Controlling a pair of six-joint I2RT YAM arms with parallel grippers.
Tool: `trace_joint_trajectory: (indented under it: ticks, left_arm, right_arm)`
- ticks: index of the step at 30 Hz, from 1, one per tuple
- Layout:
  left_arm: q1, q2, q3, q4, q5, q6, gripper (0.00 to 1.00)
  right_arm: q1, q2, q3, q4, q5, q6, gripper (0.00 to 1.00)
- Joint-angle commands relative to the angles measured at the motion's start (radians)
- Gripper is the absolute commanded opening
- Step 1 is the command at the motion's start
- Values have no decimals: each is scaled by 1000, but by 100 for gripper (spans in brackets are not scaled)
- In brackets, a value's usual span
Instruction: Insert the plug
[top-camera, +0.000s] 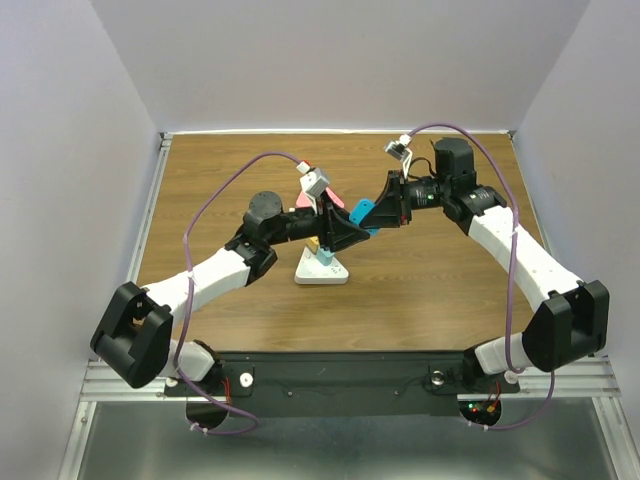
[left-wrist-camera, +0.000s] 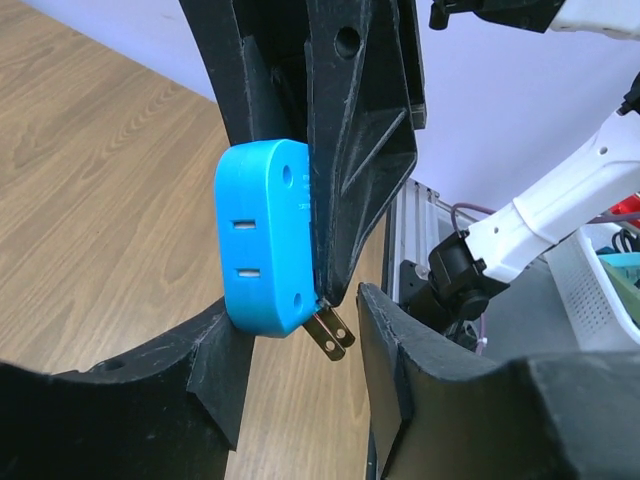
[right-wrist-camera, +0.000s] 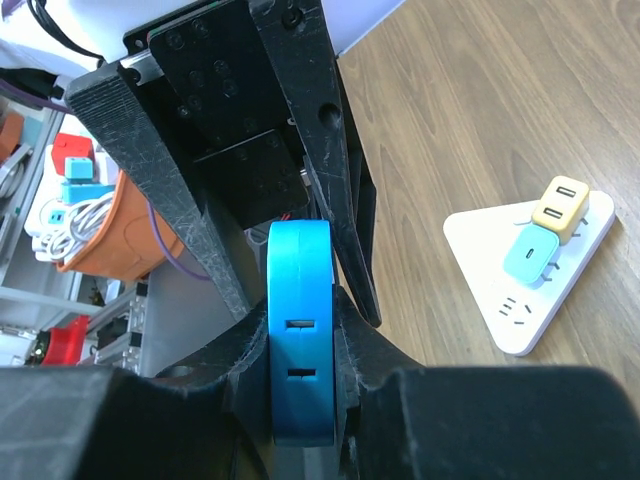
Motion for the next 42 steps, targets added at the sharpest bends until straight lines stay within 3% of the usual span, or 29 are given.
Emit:
trace_joint_trajectory:
  ticks: [1, 7, 8, 10, 18, 19, 21, 22, 23, 25, 30, 34, 36, 42]
  left_arm:
    - [-12, -13, -7, 35, 38, 26, 52]
    - [-17, -7, 0, 35, 67, 44, 24]
    - [-20, -11, -4, 35, 72, 64, 13]
    - [-26, -33, -15, 36, 55, 89, 0]
    - [-26, -28, -6, 30, 38, 80, 0]
    - [-27, -21, -4, 28, 38, 73, 1]
    - [-26, -12, 3, 21, 31, 66, 13]
    - [-24, -11, 8, 2, 25, 64, 21]
    - [-26, -11, 9, -10, 20, 69, 36]
    - [-17, -18, 6, -50, -4, 86, 49]
    - [52, -80, -44, -110, -115, 109, 58]
    - [120, -133, -55, -251, -380, 147, 60]
    - [143, -117, -32, -297, -498, 149, 60]
    - [196, 42, 80, -420, -632, 101, 61]
  right_arm:
    - [7, 5, 54, 34, -5, 5, 0]
    - [5, 11, 60, 37, -2, 25, 1]
    - [5, 22, 68, 35, 7, 34, 0]
    - [4, 45, 76, 35, -2, 62, 0]
    - [4, 42, 63, 34, 19, 48, 0]
    - [5, 39, 63, 32, 27, 45, 0]
    - [4, 31, 63, 32, 81, 41, 0]
    - [4, 28, 68, 32, 107, 41, 0]
    - [4, 28, 73, 32, 136, 39, 0]
    - [2, 34, 88, 34, 229, 28, 0]
    - [0, 86, 149, 34, 430, 8, 0]
    - [0, 177, 200, 34, 504, -39, 0]
    - [0, 217, 229, 35, 521, -56, 0]
    - [3, 364, 292, 38, 584, -113, 0]
